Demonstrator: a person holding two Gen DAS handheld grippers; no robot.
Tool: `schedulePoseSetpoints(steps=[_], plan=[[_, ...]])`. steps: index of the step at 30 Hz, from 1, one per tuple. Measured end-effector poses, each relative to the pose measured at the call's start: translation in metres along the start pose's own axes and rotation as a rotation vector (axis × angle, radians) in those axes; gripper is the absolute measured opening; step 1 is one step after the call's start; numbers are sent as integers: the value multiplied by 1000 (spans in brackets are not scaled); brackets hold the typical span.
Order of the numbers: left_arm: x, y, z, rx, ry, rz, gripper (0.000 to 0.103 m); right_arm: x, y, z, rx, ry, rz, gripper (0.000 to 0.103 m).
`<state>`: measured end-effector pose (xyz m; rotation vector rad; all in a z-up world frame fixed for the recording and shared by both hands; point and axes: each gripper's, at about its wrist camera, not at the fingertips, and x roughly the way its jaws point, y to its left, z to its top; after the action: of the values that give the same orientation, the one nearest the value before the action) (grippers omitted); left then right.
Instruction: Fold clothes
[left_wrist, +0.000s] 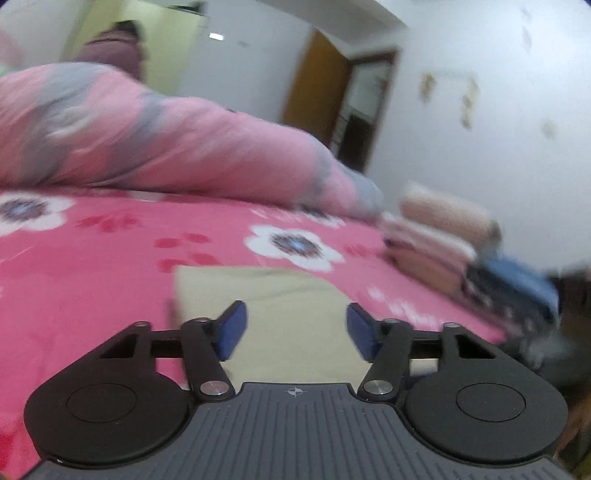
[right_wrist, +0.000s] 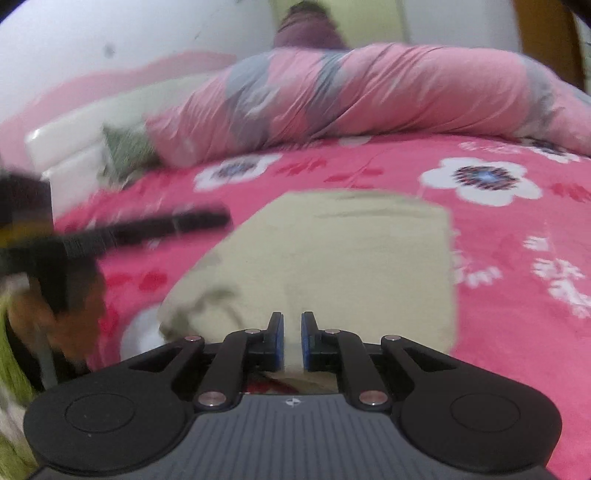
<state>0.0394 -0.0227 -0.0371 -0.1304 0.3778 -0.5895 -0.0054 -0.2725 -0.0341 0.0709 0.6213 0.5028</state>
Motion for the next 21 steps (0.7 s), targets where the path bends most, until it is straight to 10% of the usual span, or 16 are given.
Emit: schedulePoseSetpoints(steps=[9, 21], plan=[[23, -52, -42, 203, 127, 46, 45, 9, -44, 2, 30, -91, -96, 11], [20, -51, -43, 143, 134, 51, 47, 17, -68, 20, -53, -115, -218, 10]])
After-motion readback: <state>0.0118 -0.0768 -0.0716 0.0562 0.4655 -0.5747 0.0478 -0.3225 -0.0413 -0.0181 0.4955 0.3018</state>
